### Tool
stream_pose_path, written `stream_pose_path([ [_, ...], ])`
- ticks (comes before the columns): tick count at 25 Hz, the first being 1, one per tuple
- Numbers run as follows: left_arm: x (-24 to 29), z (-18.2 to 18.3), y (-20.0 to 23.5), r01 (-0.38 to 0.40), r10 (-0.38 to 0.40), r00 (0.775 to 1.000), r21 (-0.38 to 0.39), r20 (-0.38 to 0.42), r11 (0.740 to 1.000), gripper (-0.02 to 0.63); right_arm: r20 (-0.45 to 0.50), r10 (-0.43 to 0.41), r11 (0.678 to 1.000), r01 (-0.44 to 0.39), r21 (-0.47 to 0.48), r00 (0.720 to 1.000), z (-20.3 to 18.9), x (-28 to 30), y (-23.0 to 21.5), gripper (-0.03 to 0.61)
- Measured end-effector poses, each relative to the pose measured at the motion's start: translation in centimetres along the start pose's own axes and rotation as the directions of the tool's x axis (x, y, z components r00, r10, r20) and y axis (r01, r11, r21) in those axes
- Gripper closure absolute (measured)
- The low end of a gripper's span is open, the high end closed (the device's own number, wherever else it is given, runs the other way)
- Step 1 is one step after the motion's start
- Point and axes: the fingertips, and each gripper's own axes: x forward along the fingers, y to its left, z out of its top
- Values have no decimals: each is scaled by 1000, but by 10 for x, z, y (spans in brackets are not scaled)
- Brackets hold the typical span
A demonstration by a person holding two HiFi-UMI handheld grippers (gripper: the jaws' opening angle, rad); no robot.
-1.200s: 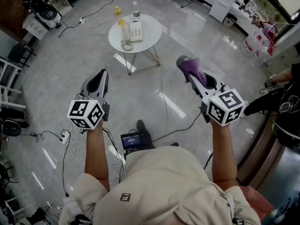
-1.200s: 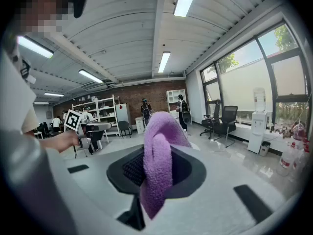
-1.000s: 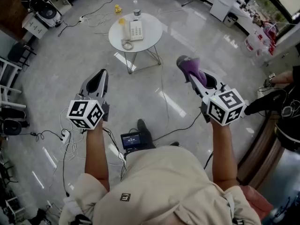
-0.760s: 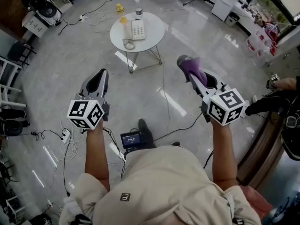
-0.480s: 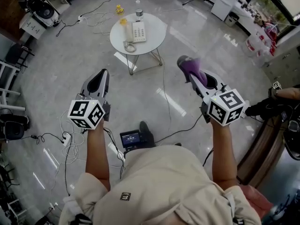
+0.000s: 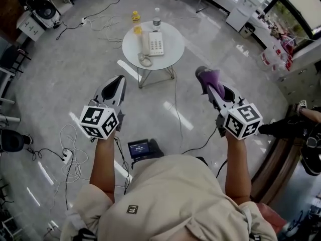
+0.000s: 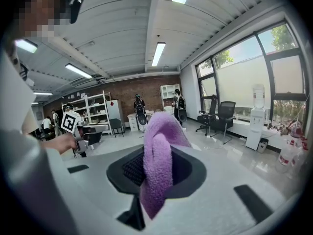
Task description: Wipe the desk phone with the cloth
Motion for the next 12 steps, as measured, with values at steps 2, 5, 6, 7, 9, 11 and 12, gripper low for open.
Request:
stream_pose_path([
  [2, 3, -3, 15, 1, -1, 1000, -8, -9, 1000, 604, -4, 1, 1000, -1, -6, 1000, 7, 15, 3, 512],
  [5, 5, -9, 29, -9, 8, 1000, -16, -18, 1000, 604, -14, 16, 1000, -16, -15, 1000, 16, 35, 3, 512],
  [6, 6, -10, 33, -17, 17, 1000, -18, -22, 1000, 604, -17, 24, 1000, -24, -17, 1000, 18, 42, 2, 512],
  [7, 8, -12, 38, -28, 28, 999, -21, -26, 999, 604, -19, 33, 999, -34, -19, 999, 22, 49, -1, 512],
  [9, 11, -17, 51, -54, 53, 998, -31, -37, 998, 604, -16, 53, 998, -54, -18, 998, 29, 66, -7, 512],
  [11, 15, -23, 64, -82, 80, 995, -37, -53, 996, 604, -5, 74, 997, -74, -4, 997, 35, 86, -16, 511],
  [12, 17, -25, 68, -98, 96, 994, -35, -61, 995, 604, 4, 88, 996, -88, 7, 996, 38, 95, -23, 511],
])
